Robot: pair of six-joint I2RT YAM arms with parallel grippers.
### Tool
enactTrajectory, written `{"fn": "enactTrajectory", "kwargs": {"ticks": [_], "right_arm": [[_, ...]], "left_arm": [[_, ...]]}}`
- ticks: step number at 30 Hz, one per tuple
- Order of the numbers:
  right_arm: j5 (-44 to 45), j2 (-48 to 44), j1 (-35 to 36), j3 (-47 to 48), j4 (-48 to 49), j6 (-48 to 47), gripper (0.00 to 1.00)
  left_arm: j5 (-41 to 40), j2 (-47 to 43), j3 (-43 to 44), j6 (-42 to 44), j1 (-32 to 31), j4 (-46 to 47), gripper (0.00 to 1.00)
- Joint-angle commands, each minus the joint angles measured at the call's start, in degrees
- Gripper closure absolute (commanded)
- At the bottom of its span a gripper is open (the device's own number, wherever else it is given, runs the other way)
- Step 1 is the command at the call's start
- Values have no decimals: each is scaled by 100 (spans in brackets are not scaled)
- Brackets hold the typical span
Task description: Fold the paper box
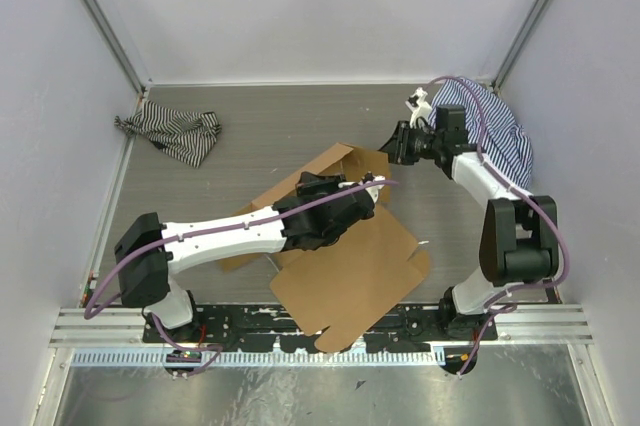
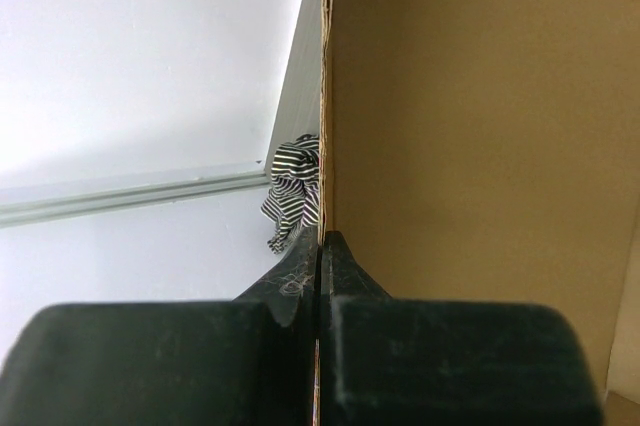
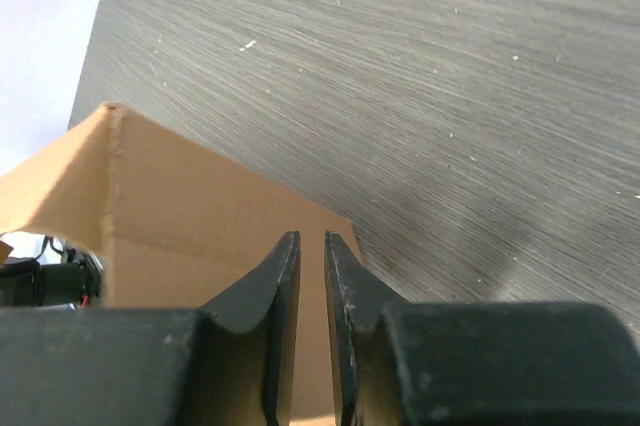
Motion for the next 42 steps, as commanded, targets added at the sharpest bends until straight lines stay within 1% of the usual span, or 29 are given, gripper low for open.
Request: {"fn": "enactTrajectory", "kwargs": {"ticks": [1,4,8,12,19,21,23,26,30,34,39,42], "right_arm": [[126,-575,85,-39,-187,-100,79],[113,-778,199,-143,-275,-114,79],[175,-721,372,-252,-299,-150,79],[474,-836,507,-512,-165,-151,76],[490,-1216,574,-1098,424,-110,66],[404,-1313,584,-1181,554,-83,57],[422,-1463,585,-1287,639,-69,49],[450,-1747,583,-1473,758,-58,45],[486,-1946,634,-1620,844,-152,44],[607,-1829,831,-1541,793,-276,45],[1226,-1760,1168,-1316,517,-609,48],[1607,-1780,1259,-1356,632,-645,49]], "left_arm": [[-210,-11,-105,-8,-40,135,97],[-190,-27,-137,-34,-43,143,97],[-144,-57,-135,-58,-47,137,97],[-231,-37,-133,-16,-73,159,97],[-268,10,-176,-83,-104,148,96],[-353,47,-99,-152,-102,33,96],[-380,83,-12,-215,-102,-98,96],[-360,87,26,-298,-102,-214,96],[-341,76,21,-359,-102,-226,96],[-370,68,11,-371,-102,-218,96],[-585,164,-1,-186,-102,-139,95],[-719,233,50,-188,-102,-156,95]]}}
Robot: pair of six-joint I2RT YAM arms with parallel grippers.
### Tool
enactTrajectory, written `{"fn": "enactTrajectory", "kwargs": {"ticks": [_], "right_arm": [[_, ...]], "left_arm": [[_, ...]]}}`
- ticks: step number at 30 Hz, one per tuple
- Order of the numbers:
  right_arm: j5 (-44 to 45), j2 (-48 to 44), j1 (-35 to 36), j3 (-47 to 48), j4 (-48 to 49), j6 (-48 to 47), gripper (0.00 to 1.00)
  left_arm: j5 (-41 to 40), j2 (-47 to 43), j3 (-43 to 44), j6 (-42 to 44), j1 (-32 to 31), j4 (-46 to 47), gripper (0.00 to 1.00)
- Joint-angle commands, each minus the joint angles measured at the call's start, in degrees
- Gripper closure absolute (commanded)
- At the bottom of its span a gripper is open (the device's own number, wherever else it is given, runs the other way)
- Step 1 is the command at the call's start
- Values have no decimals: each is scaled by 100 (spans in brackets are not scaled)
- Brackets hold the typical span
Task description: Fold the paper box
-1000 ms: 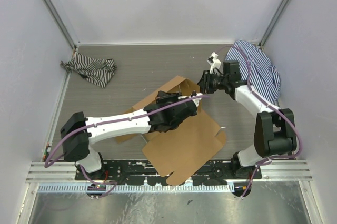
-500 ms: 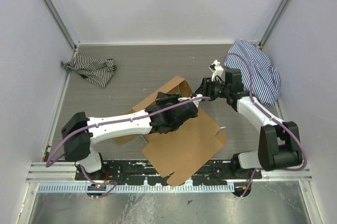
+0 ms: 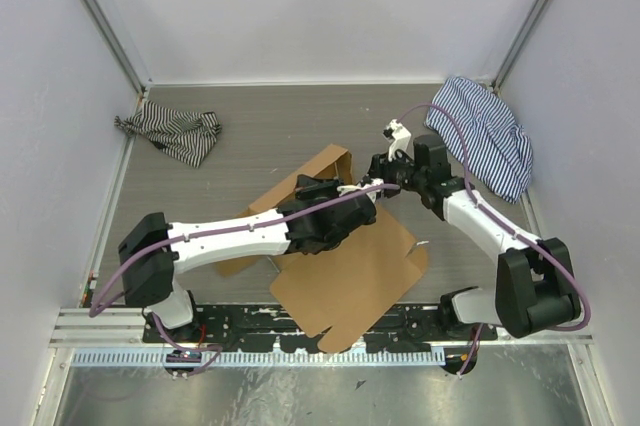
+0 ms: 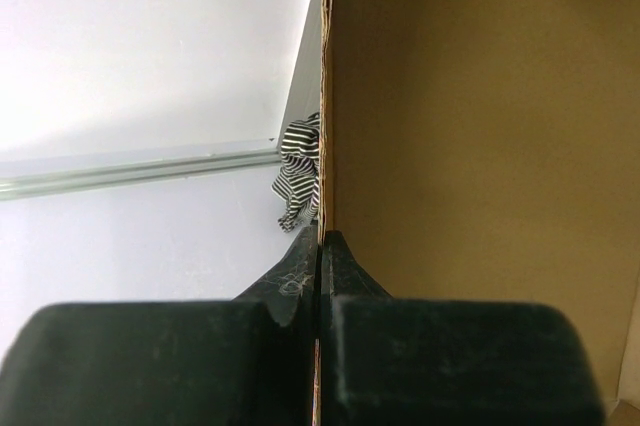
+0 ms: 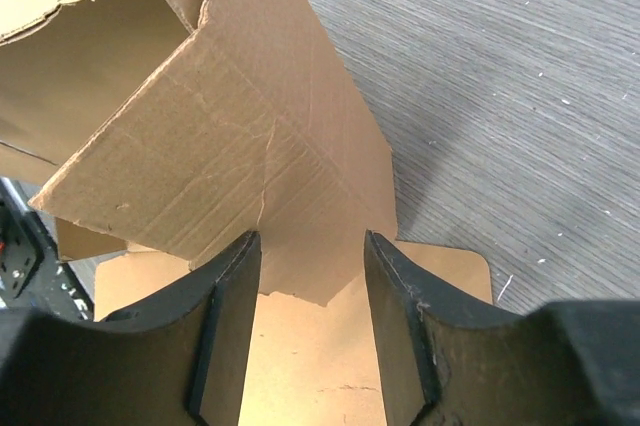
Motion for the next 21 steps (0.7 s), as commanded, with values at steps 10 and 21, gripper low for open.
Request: {"fn": "enactTrajectory", "kwargs": {"ticks": [10,21], "right_arm": [[148,-45,128,-450,1655,-580,51],[-970,590,127,-188,1962,-801,49]], "left_arm": [[-445,206,224,-72,-30,-89,85],[270,-66,632,-659,10,-490,75]]}}
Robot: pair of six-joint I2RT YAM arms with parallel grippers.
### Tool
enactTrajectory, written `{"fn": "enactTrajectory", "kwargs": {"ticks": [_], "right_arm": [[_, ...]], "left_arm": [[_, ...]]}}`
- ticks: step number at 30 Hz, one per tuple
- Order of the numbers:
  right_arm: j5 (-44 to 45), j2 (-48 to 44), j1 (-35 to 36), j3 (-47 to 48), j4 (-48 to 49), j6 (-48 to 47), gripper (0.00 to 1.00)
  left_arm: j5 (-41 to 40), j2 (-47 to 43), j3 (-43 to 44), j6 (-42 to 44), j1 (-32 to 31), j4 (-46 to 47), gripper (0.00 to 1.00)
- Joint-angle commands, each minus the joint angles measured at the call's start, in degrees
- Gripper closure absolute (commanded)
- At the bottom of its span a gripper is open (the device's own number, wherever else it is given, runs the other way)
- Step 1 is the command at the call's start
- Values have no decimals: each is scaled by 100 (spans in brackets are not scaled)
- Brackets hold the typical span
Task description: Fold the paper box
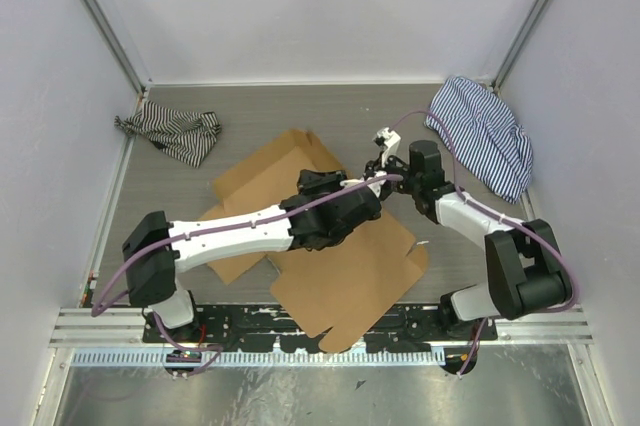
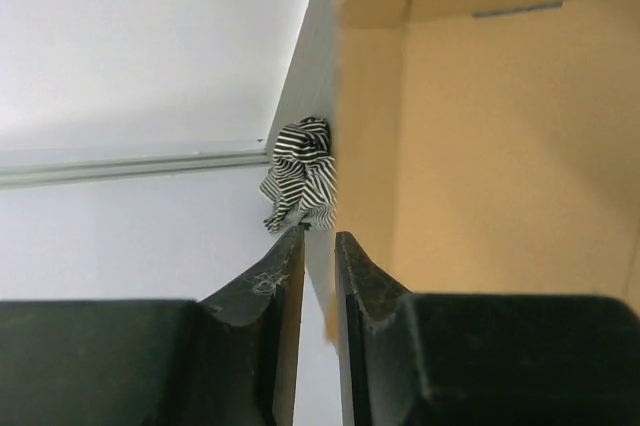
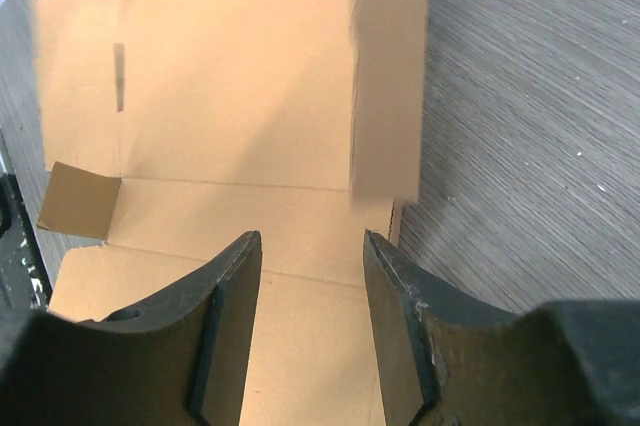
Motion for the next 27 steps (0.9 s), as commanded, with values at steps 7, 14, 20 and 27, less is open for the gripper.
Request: {"fn": "enactTrajectory", "kwargs": {"ticks": [7,14,20,27], "right_arm": [[-89,254,-37,691,-4,-242,49],[1097,970,-47,2166,-1096,-271,46],[1029,2902,-326,4305,-2275,686,0],[1576,2891,50,4184,-1974,974,0]], "left_arm": [[597,-509,305,-1183,663,-530,38],[2697,-1192,498,-3095,2546,-1029,27],[3950,-1220,289,-3666,3305,-953,21],[4540,-793,248,-4511,4197,-1306,18]]}}
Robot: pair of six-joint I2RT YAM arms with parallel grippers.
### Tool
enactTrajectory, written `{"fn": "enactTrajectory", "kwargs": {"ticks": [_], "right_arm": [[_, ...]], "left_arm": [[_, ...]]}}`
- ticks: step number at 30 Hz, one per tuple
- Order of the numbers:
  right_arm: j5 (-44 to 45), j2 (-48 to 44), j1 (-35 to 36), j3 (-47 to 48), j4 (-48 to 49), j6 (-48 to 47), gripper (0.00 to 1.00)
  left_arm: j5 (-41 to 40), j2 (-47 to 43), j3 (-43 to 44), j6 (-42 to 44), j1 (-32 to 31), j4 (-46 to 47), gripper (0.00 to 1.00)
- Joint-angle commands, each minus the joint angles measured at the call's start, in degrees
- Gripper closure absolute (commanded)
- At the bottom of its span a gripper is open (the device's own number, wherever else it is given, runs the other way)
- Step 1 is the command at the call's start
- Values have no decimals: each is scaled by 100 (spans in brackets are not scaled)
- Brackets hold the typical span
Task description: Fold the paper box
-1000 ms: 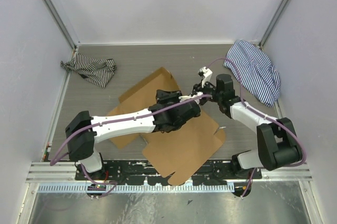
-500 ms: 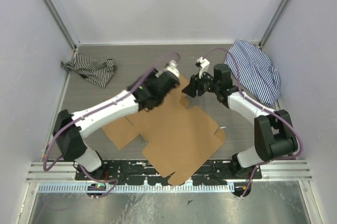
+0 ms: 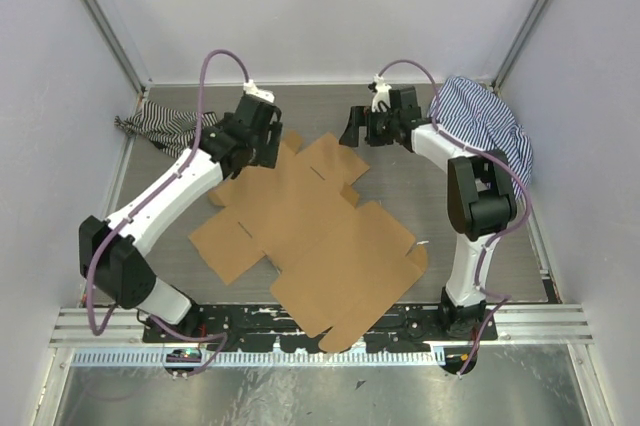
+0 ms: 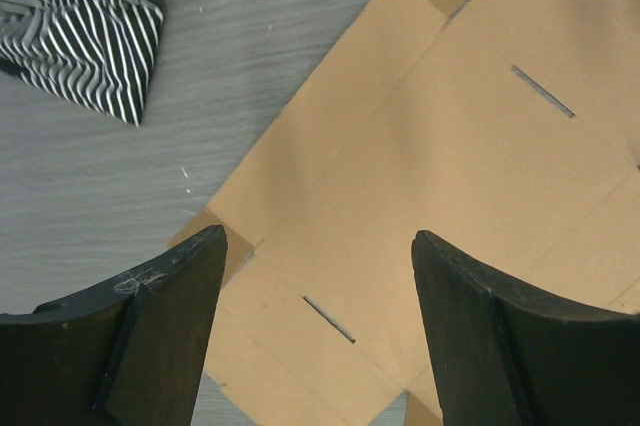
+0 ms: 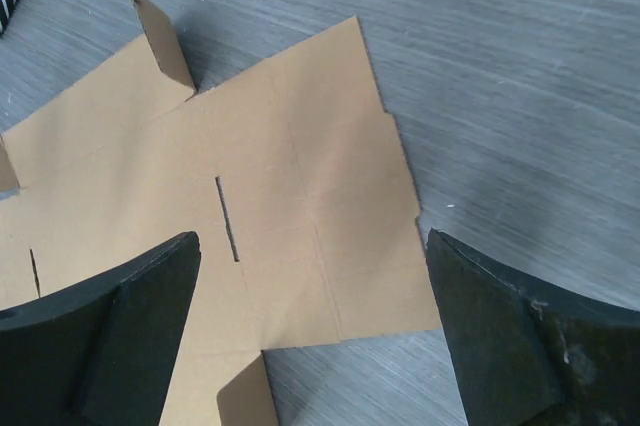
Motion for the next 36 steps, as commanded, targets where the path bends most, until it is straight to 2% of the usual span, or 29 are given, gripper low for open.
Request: {"fn": "enactTrajectory", "kwargs": {"ticks": [1,4,8,15,19,22,26,28,30,33,36], "right_arm": [[328,-349,357,6,68,239,0],[183,-249,450,125,200,217,3],[212,233,726,673,233,151,9],[566,898,1182,989,1460,-119,13],[638,1714,1310,2099,899,-211,18],[679,2120,1364,2735,737,-224,26],[649,2421,1448,3139,611,-272,40],[723,2516,1500,3296,441,-338,43],[760,2553,1553,3318,370,-408,46],[738,2545,1611,3283,281,-507,61],[712,2484,1648,3239,143,-563,65]], "left_arm": [[1111,265,-148,-1000,928,-201,18],[1431,374,-237,-1275,1321,-84,18],[1498,343,-360,-1368,1379,-91,19],[1435,17,-771,-1367,1382,-24,19],[1389,-164,-901,-1316,1390,-81,19],[1405,-323,-971,-1322,1391,-119,19],[1448,-568,-1107,-1376,1389,-66,19],[1436,-621,-1152,-1380,1390,-59,20],[1422,-625,-1163,-1364,1390,-74,19],[1407,-572,-1160,-1314,1390,-99,20],[1404,-551,-1158,-1266,1391,-110,20]]}}
